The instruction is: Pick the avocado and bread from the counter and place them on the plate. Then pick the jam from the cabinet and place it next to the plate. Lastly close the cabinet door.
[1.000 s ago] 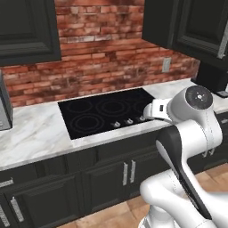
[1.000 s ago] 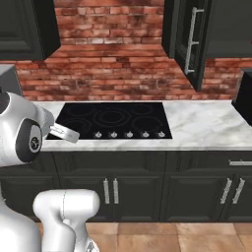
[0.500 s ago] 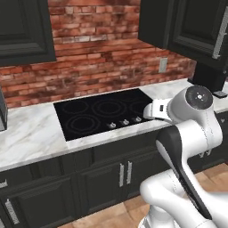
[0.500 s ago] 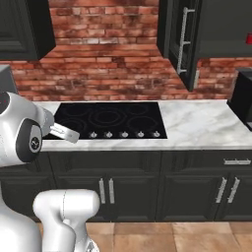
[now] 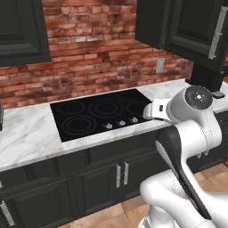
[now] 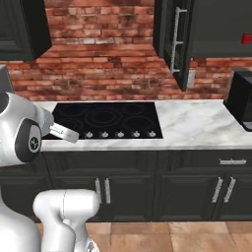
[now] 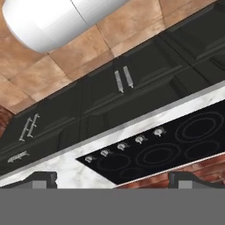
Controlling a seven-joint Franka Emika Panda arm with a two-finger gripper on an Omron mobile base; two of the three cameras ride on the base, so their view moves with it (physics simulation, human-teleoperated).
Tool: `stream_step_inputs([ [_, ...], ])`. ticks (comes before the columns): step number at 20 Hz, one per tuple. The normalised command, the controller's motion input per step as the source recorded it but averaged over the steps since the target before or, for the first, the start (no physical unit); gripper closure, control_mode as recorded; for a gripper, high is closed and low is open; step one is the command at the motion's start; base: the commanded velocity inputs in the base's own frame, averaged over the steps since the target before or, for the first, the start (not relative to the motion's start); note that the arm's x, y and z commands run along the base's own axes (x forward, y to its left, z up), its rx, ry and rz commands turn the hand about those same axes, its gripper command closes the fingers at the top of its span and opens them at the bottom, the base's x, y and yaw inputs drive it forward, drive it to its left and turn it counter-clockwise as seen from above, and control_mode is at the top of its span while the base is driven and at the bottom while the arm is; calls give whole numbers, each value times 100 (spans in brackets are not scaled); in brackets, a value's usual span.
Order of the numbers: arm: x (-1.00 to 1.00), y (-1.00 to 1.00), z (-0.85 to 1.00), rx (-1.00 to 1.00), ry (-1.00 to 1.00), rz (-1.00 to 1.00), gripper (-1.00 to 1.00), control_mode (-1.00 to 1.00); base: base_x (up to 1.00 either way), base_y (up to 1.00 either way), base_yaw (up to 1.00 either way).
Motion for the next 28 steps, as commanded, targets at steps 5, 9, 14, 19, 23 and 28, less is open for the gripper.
stream_step_inputs([
  [5,0,0,0,0,0,0,-100,100,0,-43,-3],
  [9,0,0,0,0,0,0,-100,100,-4,-41,-4],
  [14,0,0,0,0,0,0,-100,100,-16,-43,-5],
  [19,0,0,0,0,0,0,-100,100,-13,-41,-4],
  [23,0,0,0,0,0,0,-100,100,-14,-40,-4],
  [28,0,0,0,0,0,0,-100,100,-19,-42,-5],
])
